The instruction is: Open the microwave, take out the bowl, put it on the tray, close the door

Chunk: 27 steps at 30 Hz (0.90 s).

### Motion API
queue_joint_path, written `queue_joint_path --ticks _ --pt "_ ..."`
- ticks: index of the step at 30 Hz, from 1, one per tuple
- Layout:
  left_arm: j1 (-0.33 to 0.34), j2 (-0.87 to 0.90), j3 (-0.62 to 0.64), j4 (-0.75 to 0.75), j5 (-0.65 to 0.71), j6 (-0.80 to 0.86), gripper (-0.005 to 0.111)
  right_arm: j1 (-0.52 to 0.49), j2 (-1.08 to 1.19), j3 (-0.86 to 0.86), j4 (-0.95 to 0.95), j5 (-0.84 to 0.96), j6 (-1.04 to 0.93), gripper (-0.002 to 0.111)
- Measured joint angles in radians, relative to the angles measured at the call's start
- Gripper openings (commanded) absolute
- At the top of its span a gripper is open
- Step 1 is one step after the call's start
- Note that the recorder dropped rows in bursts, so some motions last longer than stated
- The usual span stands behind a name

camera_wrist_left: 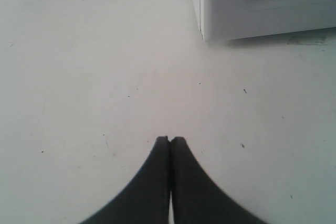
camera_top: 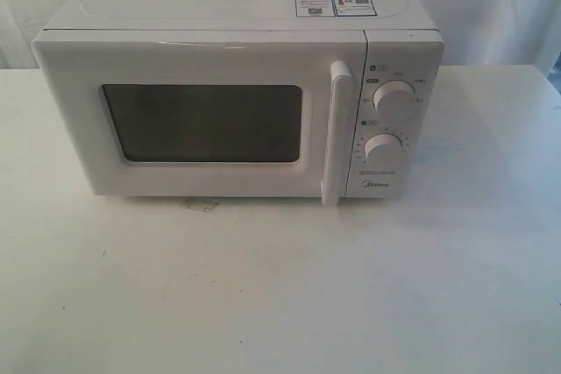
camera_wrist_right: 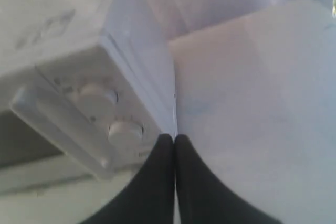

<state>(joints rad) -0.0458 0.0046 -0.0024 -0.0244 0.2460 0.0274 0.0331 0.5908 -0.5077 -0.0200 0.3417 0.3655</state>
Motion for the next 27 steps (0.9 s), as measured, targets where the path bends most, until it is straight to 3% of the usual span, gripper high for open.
queue_joint_path --ticks 3,10,13,27 --pt "0.0 0.0 0.0 0.0 0.0 0.0 0.0 0.029 0.077 0.0 0.243 0.062 -0.262 0.0" --pt "0.0 0.0 0.0 0.0 0.0 0.0 0.0 0.095 0.211 -0.001 1.129 0.226 -1.304 0.0" --pt "0.0 0.0 0.0 0.0 0.0 0.0 0.0 0.099 0.252 -0.001 1.364 0.327 -1.615 0.0" --pt "0.0 0.0 0.0 0.0 0.0 0.0 0.0 0.099 0.469 -0.007 1.735 0.343 -2.429 0.003"
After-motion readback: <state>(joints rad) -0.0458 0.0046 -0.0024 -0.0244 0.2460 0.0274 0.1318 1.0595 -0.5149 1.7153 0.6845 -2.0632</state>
